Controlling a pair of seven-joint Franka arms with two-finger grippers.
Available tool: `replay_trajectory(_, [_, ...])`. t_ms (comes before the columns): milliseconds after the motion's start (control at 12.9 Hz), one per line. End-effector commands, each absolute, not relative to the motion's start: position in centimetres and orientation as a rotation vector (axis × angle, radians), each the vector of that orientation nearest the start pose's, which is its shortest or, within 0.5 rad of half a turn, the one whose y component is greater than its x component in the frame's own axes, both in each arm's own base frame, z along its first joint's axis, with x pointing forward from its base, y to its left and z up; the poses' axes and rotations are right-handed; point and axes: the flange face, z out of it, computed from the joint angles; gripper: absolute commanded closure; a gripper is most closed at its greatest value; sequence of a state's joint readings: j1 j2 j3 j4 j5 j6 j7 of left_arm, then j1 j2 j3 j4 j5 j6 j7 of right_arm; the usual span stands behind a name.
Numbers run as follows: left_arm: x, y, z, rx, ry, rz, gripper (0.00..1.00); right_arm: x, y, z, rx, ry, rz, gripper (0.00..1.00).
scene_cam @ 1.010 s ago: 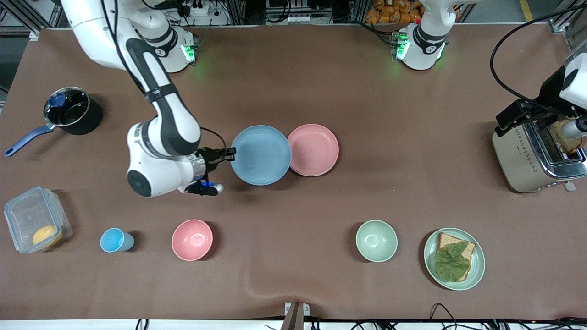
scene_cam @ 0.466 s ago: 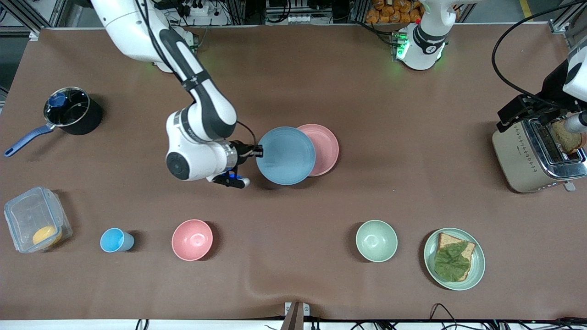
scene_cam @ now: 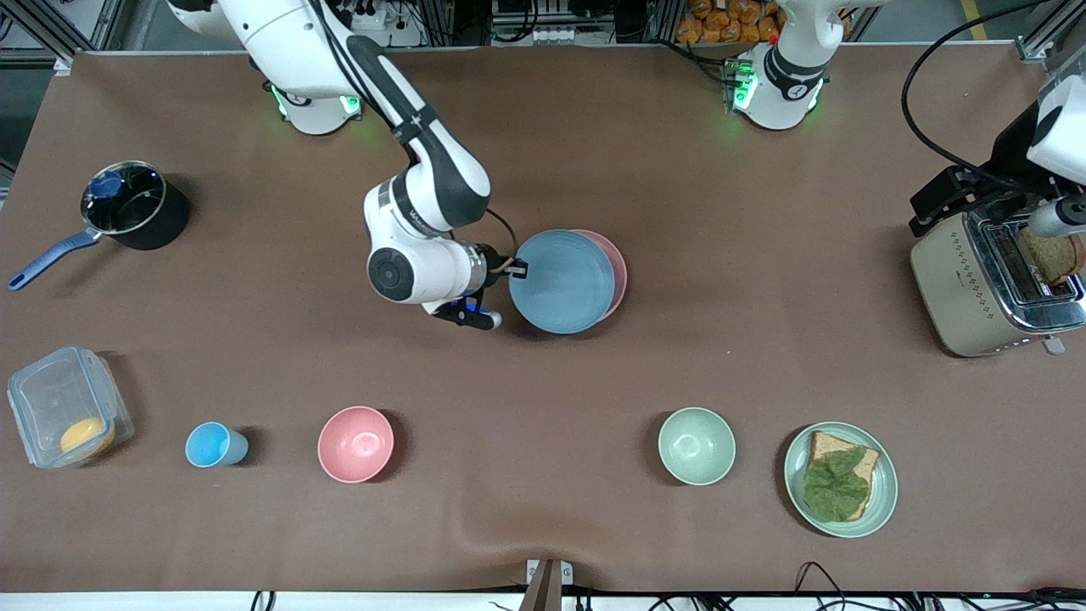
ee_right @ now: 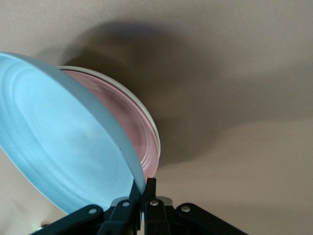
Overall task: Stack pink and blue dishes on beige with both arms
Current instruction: 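Carry the blue plate with the right gripper onto the pink plate, then lower the blue plate onto the stack and open the right gripper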
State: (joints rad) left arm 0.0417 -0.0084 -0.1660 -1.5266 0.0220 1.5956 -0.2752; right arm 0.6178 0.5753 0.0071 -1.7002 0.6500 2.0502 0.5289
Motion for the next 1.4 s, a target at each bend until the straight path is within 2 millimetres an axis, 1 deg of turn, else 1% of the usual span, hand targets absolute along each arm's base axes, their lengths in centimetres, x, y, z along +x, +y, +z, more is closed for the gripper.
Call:
replay_trajectory(0, [54.3,-7.3,66.2,-3.137,-0.241,-0.120,0.00,49.9,41.8,24.0,-2.704,0.430,0.654,1.00])
replay_trajectory(155, [54.3,-7.3,66.0,-3.136,-0.241,-0.109,0.00,49.0,42.2,23.0,-2.716,0.437,0.630,1.00])
replay_trajectory(388, [54.1,-7.3,66.1,-3.134,-0.241,-0.092,0.00,48.2,43.4,23.0,-2.722,0.447,0.625,1.00])
replay_trajectory(466, [54.0,-7.3,66.1,-3.134,-0.241,-0.090,0.00,48.2,43.3,23.0,-2.721,0.452,0.617,1.00])
replay_trajectory(621, [54.1,-7.4,66.0,-3.136,-0.241,-0.087,0.00,47.7,44.0,23.0,-2.726,0.447,0.619,1.00])
replay_trajectory(777, [54.1,-7.6,65.9,-3.136,-0.236,-0.084,0.00,47.5,44.1,22.8,-2.729,0.450,0.623,1.00])
replay_trajectory(854, [54.0,-7.7,65.9,-3.136,-0.234,-0.084,0.00,47.3,44.0,22.6,-2.731,0.452,0.628,0.85])
replay_trajectory(932, [54.0,-7.7,65.9,-3.136,-0.234,-0.084,0.00,47.3,44.0,22.6,-2.731,0.452,0.628,0.33])
replay_trajectory(1010, [54.0,-7.7,66.0,-3.136,-0.234,-0.084,0.00,47.4,43.9,22.6,-2.730,0.458,0.630,0.00])
replay_trajectory(1087, [54.0,-7.7,65.9,-3.136,-0.234,-0.084,0.00,47.6,43.6,23.0,-2.728,0.458,0.631,0.00])
replay_trajectory(1243, [54.0,-7.8,66.0,-3.136,-0.231,-0.087,0.00,48.3,42.7,24.5,-2.726,0.451,0.644,0.00])
replay_trajectory(1320, [54.0,-7.8,66.0,-3.136,-0.227,-0.087,0.00,49.6,41.0,25.7,-2.727,0.455,0.640,0.00])
